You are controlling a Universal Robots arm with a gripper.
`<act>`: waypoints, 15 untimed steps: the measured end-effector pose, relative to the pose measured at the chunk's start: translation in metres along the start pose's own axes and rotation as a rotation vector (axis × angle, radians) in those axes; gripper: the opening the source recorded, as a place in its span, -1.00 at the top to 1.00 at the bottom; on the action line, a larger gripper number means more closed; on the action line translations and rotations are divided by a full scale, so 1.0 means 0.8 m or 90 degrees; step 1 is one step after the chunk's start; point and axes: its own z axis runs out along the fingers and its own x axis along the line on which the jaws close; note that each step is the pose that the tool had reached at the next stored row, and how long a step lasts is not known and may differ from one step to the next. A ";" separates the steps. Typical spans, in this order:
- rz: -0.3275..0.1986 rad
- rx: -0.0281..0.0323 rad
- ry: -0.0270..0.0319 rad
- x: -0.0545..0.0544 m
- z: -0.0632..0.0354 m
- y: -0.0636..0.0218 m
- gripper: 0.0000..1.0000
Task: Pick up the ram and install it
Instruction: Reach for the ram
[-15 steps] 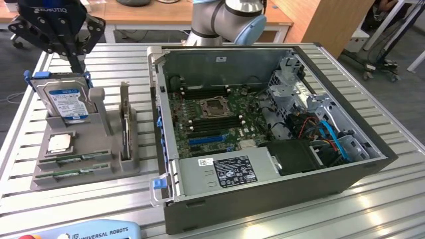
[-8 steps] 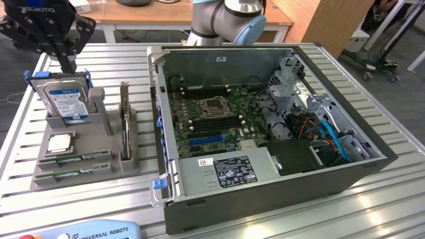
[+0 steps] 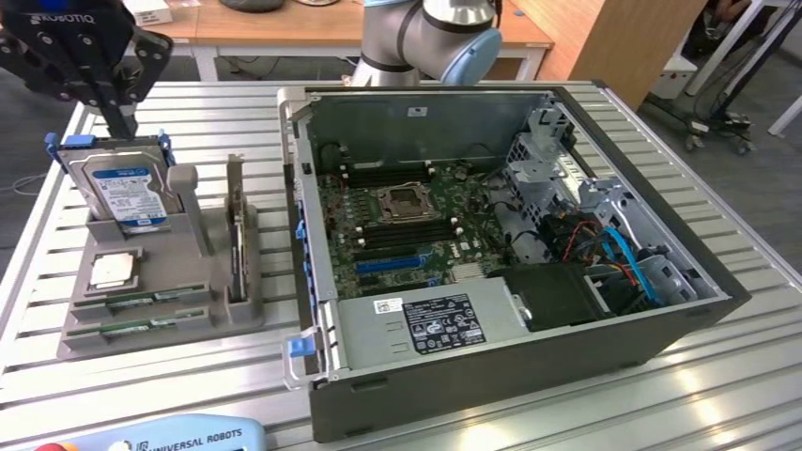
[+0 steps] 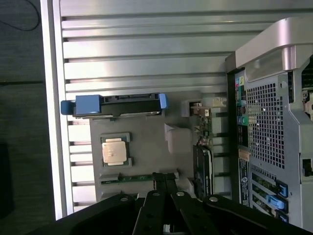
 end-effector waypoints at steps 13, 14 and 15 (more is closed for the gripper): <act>0.000 0.0000 0.0000 0.021 0.001 -0.002 0.80; 0.000 0.0000 0.0000 0.021 0.001 -0.002 0.80; 0.000 0.0000 0.0000 0.021 0.001 -0.002 0.80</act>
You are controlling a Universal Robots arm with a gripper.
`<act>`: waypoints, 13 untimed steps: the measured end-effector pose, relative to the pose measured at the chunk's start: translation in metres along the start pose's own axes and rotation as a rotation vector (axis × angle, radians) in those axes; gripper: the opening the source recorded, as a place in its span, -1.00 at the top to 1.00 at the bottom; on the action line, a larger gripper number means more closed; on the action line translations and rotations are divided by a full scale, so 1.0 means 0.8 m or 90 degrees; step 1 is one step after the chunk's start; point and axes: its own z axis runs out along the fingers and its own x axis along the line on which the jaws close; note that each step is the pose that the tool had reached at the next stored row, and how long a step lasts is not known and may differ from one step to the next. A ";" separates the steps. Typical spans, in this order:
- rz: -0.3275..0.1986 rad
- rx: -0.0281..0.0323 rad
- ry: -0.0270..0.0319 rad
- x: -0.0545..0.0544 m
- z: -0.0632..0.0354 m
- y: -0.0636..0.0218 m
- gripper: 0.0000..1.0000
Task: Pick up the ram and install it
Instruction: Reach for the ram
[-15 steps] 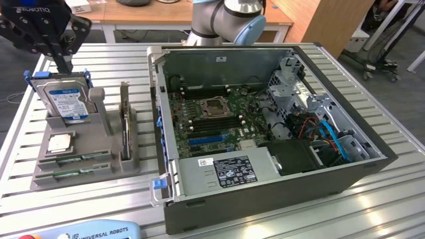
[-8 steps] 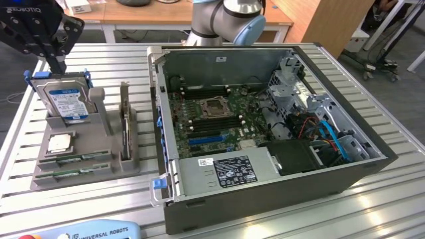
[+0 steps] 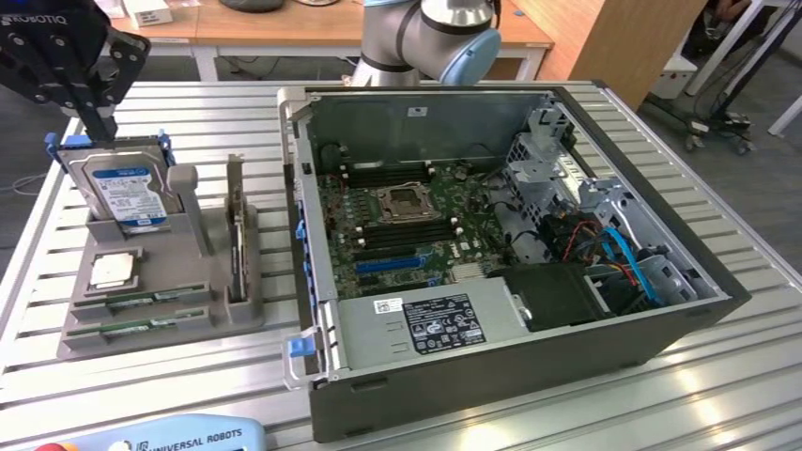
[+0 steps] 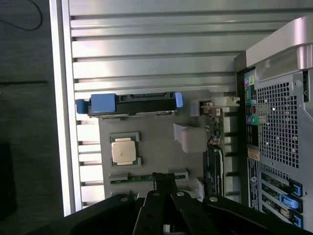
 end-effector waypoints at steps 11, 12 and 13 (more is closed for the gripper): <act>0.000 0.0000 0.0000 0.000 0.000 -0.008 0.80; 0.000 0.0000 0.0000 -0.001 0.000 -0.011 0.80; 0.000 0.0000 0.0000 -0.001 -0.001 -0.013 0.80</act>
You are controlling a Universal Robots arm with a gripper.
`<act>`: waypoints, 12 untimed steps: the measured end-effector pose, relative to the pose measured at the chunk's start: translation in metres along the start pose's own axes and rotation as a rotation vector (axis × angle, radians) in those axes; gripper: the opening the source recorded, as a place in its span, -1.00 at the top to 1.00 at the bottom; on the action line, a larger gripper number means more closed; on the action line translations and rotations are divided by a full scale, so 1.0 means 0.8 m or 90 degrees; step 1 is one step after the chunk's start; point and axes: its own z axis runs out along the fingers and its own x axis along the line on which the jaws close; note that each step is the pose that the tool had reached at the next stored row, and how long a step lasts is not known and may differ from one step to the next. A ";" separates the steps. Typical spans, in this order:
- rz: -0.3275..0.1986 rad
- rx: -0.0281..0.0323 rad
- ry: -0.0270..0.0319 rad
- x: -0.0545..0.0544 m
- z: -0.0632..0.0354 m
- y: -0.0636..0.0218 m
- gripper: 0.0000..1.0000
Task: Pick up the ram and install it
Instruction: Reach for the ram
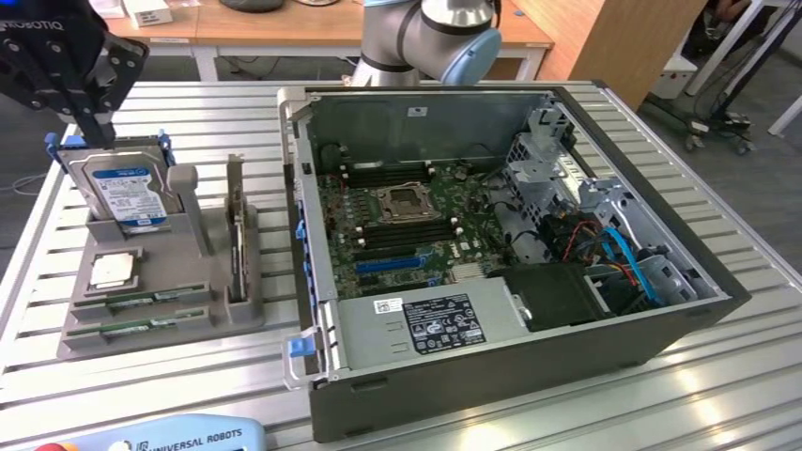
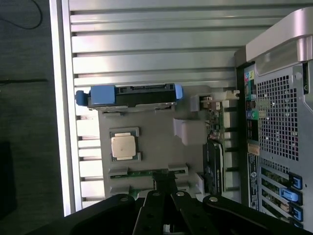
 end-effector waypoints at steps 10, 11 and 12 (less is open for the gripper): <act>0.000 0.0000 0.0000 -0.001 -0.001 -0.014 0.80; 0.000 0.0000 0.0000 -0.001 -0.001 -0.015 0.80; 0.000 0.0000 0.0000 -0.001 -0.001 -0.016 0.80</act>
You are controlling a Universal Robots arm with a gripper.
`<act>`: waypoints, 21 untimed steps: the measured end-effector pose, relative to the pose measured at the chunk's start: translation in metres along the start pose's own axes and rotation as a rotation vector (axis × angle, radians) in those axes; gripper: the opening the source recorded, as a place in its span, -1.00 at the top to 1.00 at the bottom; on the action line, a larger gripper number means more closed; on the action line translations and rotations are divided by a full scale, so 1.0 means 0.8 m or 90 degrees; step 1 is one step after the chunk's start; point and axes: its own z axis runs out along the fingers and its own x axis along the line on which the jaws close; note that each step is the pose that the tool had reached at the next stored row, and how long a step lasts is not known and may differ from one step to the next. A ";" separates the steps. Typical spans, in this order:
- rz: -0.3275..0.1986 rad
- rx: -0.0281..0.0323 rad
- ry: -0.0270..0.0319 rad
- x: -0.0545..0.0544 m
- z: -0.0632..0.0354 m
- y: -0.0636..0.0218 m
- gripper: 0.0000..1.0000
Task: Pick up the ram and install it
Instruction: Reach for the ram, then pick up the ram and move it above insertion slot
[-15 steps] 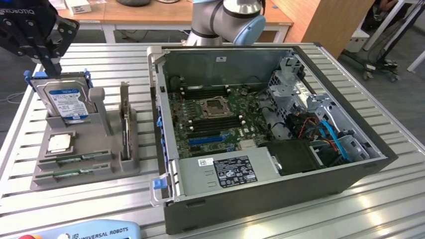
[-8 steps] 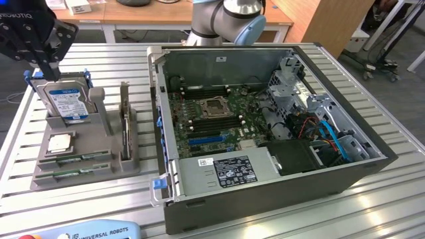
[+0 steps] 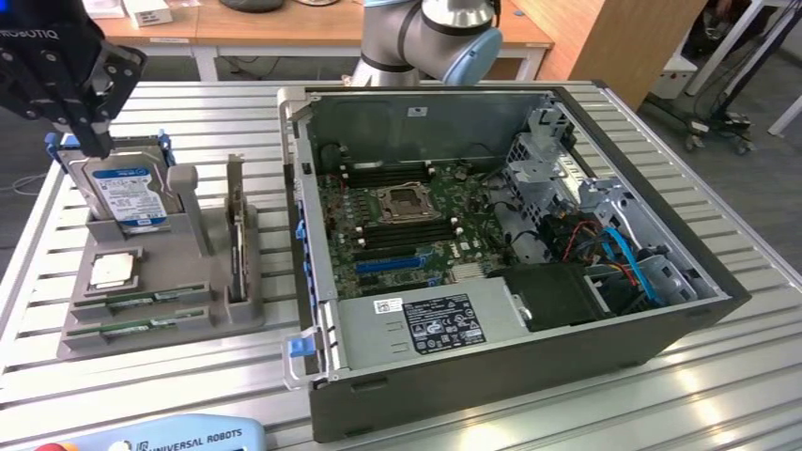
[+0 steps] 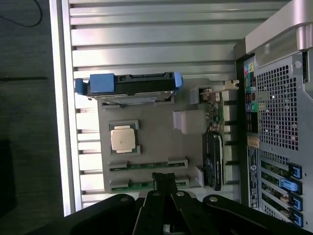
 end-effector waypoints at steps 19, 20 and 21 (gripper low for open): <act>-0.003 -0.0001 0.0002 0.000 0.000 -0.003 0.80; -0.006 0.0001 0.0003 0.000 0.000 -0.003 0.80; -0.009 0.0007 0.0002 0.000 0.000 -0.003 0.80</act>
